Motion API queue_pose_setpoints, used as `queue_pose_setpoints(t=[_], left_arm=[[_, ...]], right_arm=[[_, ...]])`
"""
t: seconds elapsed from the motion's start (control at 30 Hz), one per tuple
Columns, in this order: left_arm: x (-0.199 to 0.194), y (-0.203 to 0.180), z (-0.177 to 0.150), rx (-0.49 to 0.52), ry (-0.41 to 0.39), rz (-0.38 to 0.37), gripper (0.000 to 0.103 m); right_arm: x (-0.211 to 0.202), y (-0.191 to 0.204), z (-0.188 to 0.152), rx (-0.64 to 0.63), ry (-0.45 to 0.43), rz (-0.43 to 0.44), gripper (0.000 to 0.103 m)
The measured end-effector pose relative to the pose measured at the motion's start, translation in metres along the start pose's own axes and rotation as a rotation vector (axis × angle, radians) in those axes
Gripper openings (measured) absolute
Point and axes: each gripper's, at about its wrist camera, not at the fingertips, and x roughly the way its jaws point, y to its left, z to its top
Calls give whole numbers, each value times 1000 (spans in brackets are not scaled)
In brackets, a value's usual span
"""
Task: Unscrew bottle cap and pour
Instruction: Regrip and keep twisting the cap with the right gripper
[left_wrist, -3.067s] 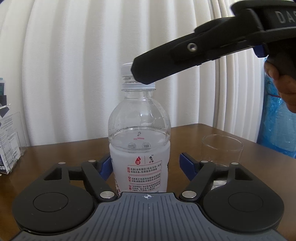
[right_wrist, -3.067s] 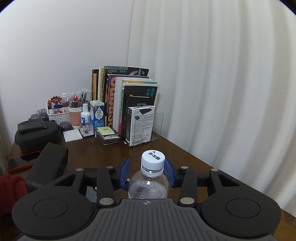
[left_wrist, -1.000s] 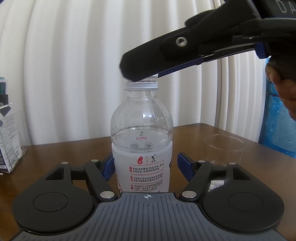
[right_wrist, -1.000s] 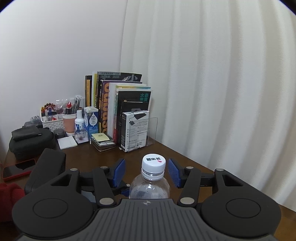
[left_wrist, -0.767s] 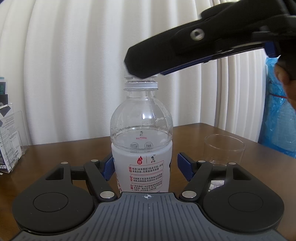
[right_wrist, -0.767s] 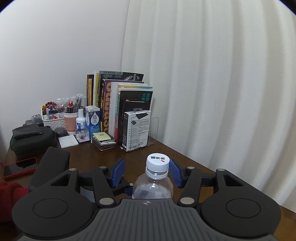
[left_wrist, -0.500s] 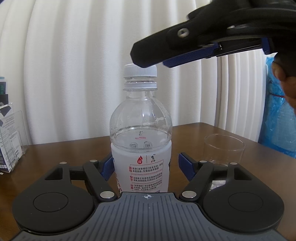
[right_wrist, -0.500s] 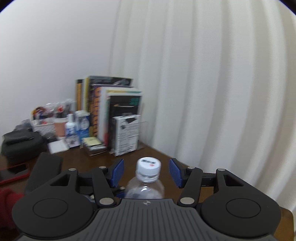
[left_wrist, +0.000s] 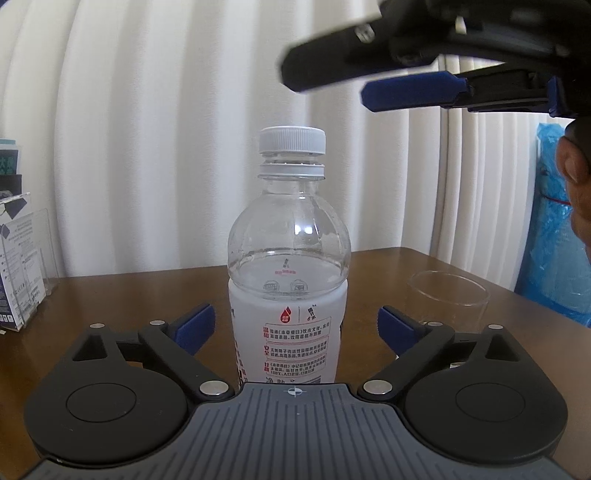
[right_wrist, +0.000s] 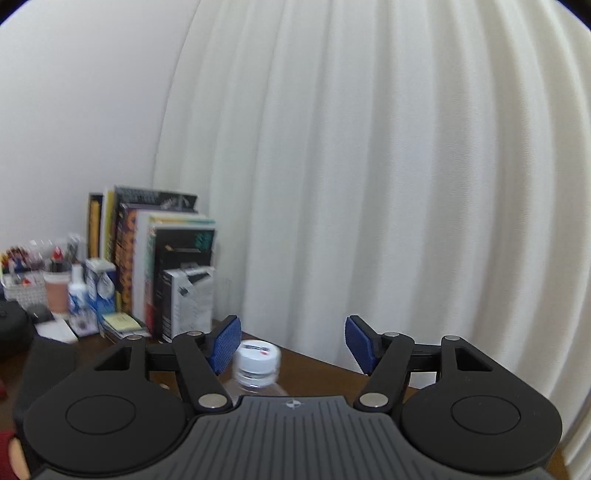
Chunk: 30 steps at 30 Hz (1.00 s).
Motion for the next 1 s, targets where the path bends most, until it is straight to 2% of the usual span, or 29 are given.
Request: queue_pose_setpoints(t=[0.17,0.27,0.33,0.37,0.4,0.47,0.87,0.9,1.0], left_arm=[[-1,1,1,-4,3,0,96],[0,1,1,-2,4,0,96],[0,2,1,-2,5,0,96],[1,2,1,-4,5,0,96],[1,2,2,-4,6,1,96],[2,2,1,-4,8,1,96],[3,4,1,-2,11,-3,96],[3,4,1,0,9,-6,95],[2,2,0,14,6,-17,83]], right_arm=[[4,10,-1,-10,-6,63,72],[9,19,-3,-54,10,11,71],[11,25,-6,-93,11,-30,64],[12,26,-6,-95,13,-42,52],[13,24,-7,-66,18,-43,47],[14,20,-8,-28,22,-43,43],[22,13,-15,4,43,-13,36],[22,13,-15,3,45,-9,36],[23,11,-15,-3,52,-3,32]])
